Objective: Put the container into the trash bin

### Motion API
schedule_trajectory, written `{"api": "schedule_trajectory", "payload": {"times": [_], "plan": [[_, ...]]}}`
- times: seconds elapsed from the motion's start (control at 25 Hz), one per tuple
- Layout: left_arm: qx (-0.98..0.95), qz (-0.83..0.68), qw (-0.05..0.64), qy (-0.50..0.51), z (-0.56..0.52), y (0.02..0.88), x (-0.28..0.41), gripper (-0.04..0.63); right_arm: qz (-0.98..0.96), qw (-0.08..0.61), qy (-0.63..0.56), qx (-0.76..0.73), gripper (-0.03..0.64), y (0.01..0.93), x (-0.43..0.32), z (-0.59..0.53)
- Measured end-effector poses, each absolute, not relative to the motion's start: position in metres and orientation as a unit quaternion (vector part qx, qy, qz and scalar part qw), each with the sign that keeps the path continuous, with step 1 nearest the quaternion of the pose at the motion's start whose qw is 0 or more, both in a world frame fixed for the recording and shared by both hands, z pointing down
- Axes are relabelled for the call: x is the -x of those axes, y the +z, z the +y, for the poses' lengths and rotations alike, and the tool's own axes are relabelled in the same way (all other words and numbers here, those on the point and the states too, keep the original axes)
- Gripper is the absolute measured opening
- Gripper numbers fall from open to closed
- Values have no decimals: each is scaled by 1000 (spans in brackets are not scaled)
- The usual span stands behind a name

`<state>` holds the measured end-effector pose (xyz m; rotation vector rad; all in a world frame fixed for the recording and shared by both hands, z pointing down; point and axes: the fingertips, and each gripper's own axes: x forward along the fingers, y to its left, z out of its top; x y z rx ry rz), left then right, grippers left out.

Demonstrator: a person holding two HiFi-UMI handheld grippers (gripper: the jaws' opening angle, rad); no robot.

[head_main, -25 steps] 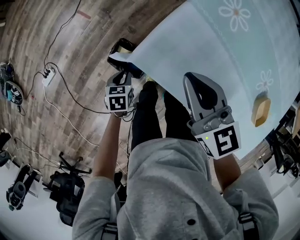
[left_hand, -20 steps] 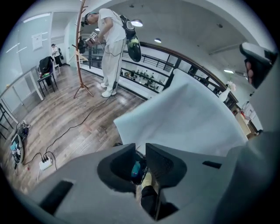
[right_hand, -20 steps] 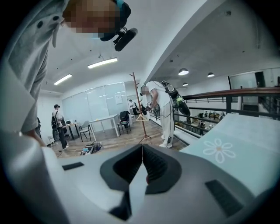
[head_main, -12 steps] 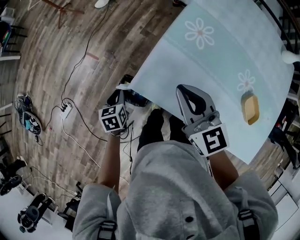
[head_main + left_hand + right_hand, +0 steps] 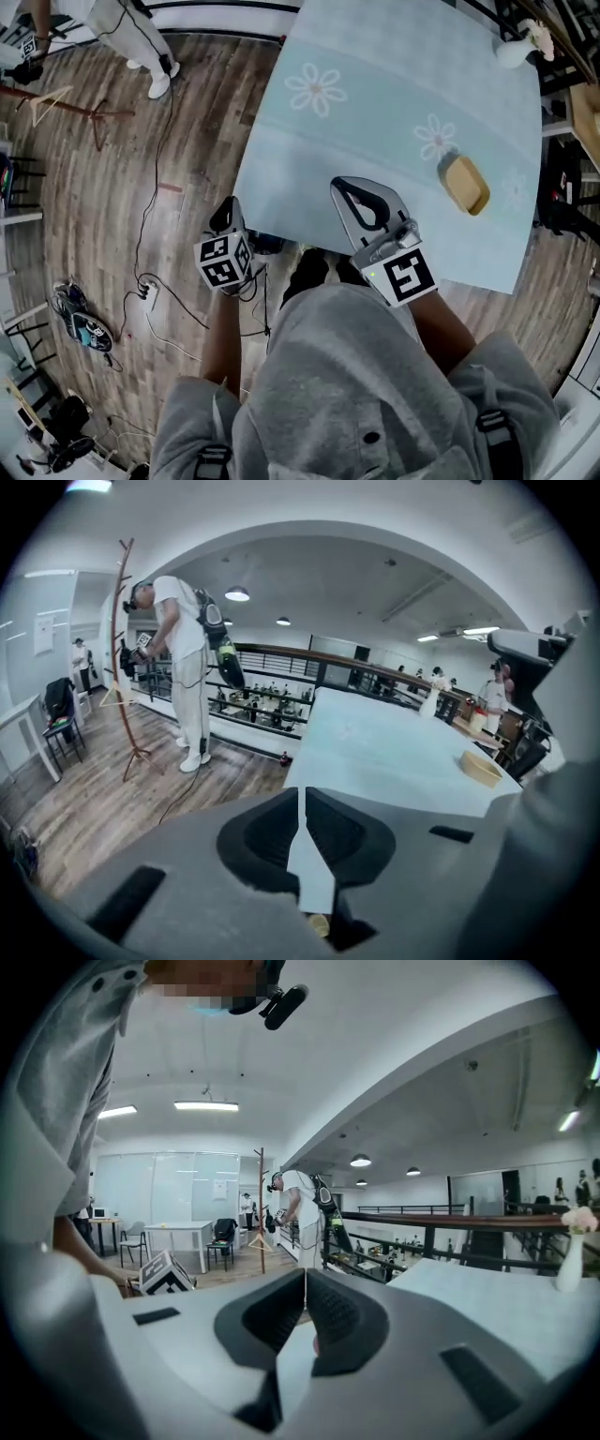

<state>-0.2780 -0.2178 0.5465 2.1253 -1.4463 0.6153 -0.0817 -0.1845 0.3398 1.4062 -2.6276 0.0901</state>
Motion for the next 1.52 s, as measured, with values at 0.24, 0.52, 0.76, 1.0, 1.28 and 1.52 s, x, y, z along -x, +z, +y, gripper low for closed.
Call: {"api": "schedule_trajectory", "payload": {"times": [0.24,0.52,0.76,1.0,1.28,1.52], "plan": [[-836,-446,205,246,-224,534,169,32,-841,80,24,-534,26,333,-1,-163],[-894,-333,138,266,-217,514,35,29,-774,69,34,-629,26,329,-103,-117],[-927,-240,86,275,-191,500,-81,29,-709,72,44,-700,26,335,-197,-63],[-945,-158,33,285,-149,494,-178,29,-647,60,51,-758,26,337,-276,-9],[-946,-102,6,307,-103,508,-257,29,-614,42,64,-786,26,352,-333,38],[-939,-56,-12,340,-73,529,-297,31,-606,28,74,-791,26,365,-361,61]]}}
